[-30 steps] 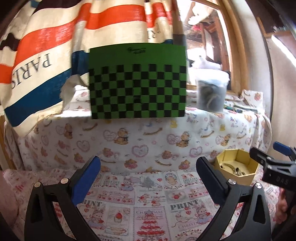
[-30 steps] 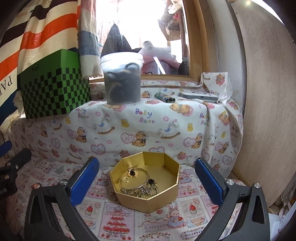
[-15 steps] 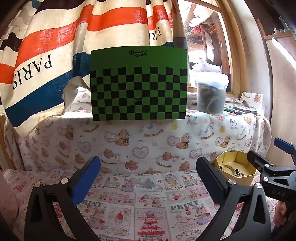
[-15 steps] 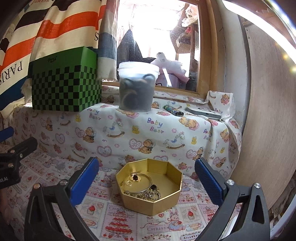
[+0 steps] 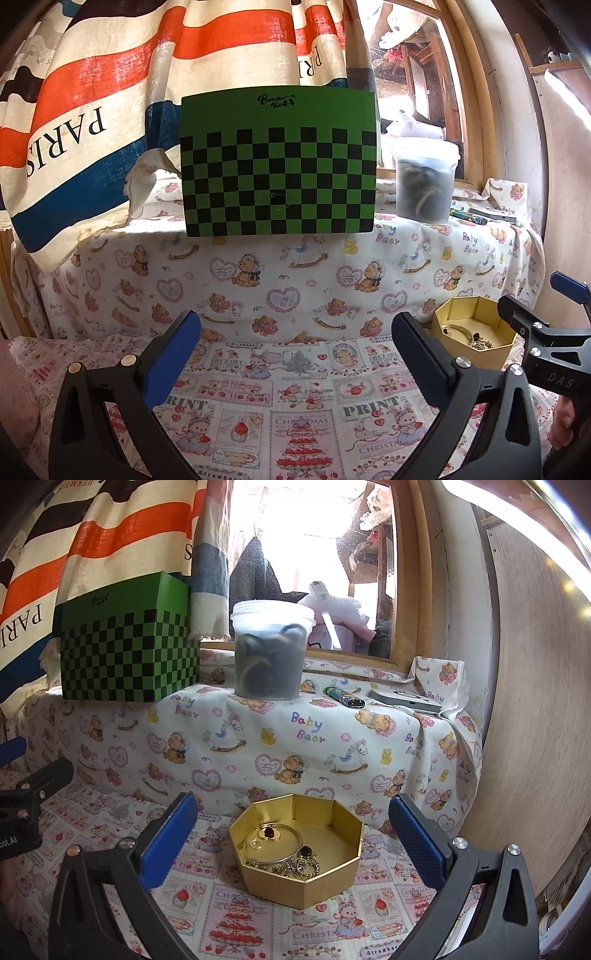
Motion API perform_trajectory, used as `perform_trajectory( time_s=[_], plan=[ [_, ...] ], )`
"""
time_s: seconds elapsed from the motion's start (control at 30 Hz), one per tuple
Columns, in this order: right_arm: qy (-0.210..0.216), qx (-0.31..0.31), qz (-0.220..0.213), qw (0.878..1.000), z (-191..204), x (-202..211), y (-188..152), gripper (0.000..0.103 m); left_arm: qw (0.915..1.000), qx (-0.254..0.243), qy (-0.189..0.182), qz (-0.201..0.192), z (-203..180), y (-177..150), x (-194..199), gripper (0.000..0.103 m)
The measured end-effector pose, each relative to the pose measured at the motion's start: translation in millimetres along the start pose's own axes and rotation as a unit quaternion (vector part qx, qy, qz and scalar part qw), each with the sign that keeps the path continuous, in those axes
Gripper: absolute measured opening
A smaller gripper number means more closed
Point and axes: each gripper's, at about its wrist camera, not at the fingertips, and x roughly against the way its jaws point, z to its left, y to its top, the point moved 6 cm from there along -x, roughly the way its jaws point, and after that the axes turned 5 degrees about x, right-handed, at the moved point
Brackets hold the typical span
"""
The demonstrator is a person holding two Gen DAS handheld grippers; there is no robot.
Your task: Organize jewelry
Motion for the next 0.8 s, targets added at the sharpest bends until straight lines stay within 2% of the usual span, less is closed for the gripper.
perform_trajectory(
  time_s=[0.8],
  plan=[
    [-0.003,0.003,0.004,1.000,0.5,-0.5,-0.6,0.103,0.9998,0.007,0.021,-0.002,4.6,-0.1,-0.2,0.103]
  ],
)
